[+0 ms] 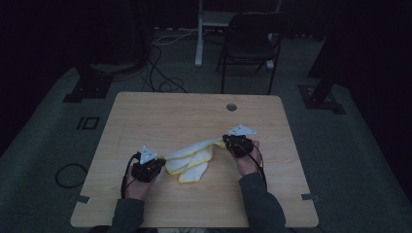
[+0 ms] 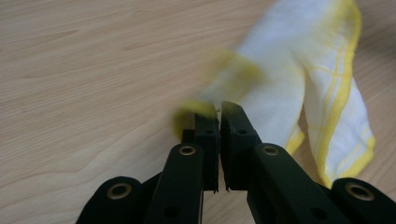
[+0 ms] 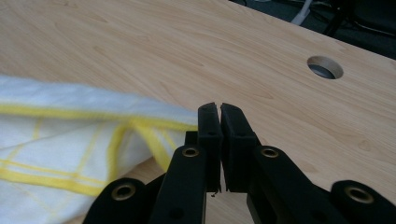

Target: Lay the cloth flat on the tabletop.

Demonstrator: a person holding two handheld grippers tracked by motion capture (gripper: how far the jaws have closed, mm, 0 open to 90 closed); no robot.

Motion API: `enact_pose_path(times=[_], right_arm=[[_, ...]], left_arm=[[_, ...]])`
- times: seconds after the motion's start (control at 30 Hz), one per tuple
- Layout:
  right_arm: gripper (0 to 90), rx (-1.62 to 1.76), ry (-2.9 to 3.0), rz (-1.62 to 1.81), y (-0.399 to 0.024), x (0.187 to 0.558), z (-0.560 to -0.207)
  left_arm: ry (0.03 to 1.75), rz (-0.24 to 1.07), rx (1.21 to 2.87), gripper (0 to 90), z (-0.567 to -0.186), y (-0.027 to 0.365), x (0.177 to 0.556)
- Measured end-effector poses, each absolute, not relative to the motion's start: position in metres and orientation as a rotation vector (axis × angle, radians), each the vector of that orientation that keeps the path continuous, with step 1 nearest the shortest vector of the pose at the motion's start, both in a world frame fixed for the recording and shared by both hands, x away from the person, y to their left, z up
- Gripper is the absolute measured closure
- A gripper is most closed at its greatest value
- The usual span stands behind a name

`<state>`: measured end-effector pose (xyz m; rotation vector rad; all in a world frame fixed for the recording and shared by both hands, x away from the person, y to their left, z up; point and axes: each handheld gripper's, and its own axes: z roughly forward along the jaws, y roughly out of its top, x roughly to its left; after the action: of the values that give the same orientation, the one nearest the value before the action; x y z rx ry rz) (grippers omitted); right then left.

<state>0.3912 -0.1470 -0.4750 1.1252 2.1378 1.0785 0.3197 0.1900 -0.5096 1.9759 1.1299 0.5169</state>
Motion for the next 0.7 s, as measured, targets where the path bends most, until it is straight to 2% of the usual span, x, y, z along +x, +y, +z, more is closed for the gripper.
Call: enact_pose_path(times=[0.2, 0.37, 0.43, 0.7], right_arm=[[87.9, 1.155, 2.142, 1.048, -0.145, 0.399, -0.476], [74.6, 1.168, 2.134, 1.042, -0.142, 0.397, -0.476], [73.3, 1.161, 2.128, 1.046, -0.142, 0.395, -0.475], [69.0, 1.022, 2.188, 1.147, -0.119, 0.359, -0.473]], left_arm=[[1.137, 0.518, 1.979, 86.7, -0.511, 0.19, 0.321], [1.137, 0.515, 1.974, 86.6, -0.51, 0.19, 0.321], [1.138, 0.514, 1.975, 86.5, -0.511, 0.19, 0.321], [1.141, 0.513, 1.976, 86.4, -0.511, 0.189, 0.322]])
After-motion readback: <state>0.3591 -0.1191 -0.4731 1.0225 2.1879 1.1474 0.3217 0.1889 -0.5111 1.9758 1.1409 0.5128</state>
